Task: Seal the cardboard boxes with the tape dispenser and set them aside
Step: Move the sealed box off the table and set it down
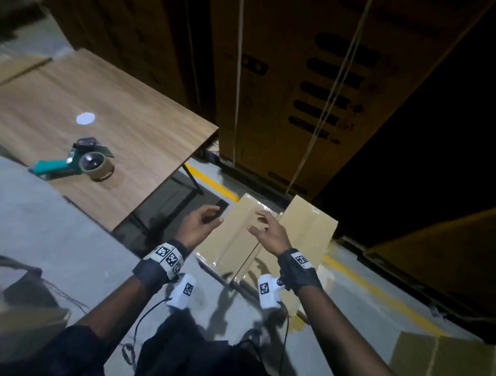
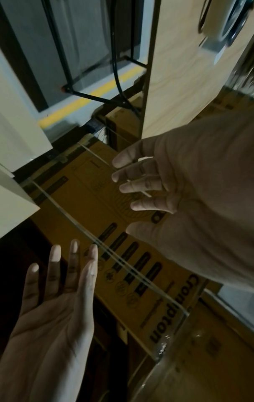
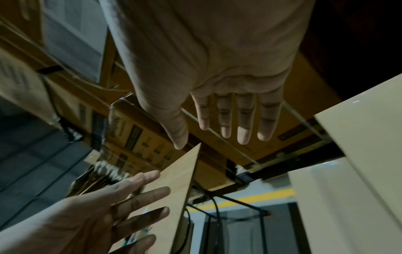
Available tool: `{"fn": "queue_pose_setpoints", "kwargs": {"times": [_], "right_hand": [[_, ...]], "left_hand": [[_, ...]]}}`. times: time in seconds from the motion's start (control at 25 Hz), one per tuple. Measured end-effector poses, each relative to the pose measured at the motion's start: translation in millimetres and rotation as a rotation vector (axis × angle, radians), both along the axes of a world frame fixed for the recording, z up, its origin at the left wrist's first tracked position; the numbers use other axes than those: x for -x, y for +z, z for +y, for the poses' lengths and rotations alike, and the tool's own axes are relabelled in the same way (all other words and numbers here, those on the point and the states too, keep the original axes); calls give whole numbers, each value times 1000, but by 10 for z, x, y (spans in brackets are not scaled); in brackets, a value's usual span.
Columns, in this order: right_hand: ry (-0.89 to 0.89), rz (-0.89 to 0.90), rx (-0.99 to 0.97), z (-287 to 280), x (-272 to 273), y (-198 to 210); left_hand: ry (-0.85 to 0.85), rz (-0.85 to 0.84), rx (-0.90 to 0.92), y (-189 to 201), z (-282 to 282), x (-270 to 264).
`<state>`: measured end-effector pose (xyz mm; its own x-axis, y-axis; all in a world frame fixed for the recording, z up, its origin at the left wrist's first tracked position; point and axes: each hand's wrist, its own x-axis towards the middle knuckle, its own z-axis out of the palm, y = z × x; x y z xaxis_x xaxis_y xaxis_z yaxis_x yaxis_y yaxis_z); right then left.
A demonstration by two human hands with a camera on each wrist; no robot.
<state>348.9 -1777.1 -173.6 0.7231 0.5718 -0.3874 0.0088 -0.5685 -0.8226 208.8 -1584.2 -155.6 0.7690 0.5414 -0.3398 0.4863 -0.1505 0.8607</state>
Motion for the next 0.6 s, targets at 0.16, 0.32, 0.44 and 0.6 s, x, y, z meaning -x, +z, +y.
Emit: {"fn": "queue_pose_setpoints", "kwargs": {"times": [0.16,0.32,0.44,0.6], "right_hand": [[137,-46,-108,1244,382,276],[243,-60,-225,2831,1012,397],[271,-16,-259,4116,1671,447],[351,20,-235,5356,2352,515]], "left_hand": [[96,-107,13,183,945,503],[217,-124,-51,213,2208,1174],[334,-76,-65,239,3275,1927],[432,-44,-128,216,4415,2716]]}}
